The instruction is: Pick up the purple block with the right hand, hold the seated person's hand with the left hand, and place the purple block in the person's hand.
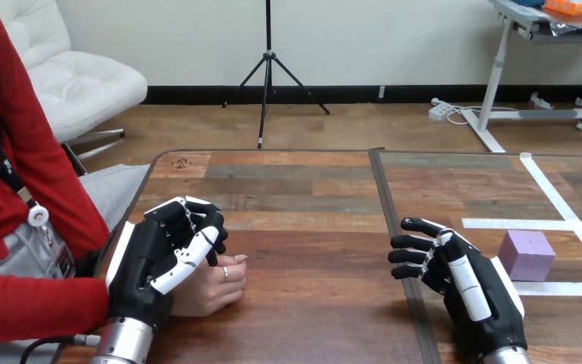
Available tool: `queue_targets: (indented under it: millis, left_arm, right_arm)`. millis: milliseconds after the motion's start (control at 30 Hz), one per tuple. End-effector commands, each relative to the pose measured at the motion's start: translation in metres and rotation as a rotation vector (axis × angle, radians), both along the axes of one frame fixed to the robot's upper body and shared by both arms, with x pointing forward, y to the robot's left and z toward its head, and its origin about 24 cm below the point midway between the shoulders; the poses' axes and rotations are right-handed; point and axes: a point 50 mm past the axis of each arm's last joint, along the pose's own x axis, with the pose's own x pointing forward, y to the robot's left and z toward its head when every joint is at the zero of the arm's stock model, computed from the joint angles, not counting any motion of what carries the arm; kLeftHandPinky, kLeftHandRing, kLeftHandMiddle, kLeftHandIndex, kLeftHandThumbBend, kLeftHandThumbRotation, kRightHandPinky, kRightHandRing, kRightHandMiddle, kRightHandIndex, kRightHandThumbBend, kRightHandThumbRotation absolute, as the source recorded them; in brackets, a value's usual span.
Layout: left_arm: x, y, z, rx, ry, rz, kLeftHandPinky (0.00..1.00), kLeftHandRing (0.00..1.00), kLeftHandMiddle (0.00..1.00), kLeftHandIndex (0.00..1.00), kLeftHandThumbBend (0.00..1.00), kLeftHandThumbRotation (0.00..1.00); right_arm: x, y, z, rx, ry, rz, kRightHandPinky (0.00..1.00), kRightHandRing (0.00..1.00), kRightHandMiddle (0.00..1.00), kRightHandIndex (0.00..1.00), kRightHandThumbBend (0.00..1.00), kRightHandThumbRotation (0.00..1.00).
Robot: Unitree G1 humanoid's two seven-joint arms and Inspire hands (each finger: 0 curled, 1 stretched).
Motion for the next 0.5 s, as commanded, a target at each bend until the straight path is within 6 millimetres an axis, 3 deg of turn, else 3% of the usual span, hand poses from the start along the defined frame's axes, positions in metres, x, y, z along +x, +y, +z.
queue_targets:
  millis: [0,467]
  left_arm:
    - [0.0189,-0.0055,0.0224,0.008,-0.096,-0.029,0.23,0.35,0.41,0.44,0.37,0.25]
    - [0.0187,-0.0065,0.0230,0.007,-0.101,-0.027,0.23,0.34,0.40,0.44,0.36,0.25]
  right_arm:
    - [0.0171,0.0020,0.0220,-0.001,-0.112,0.009,0.55,0.61,0.65,0.69,0.80,0.74]
    - [0.0165,0.0019,0.0226,-0.018,-0.115,0.003,0.55,0.62,0.64,0.69,0.80,0.75]
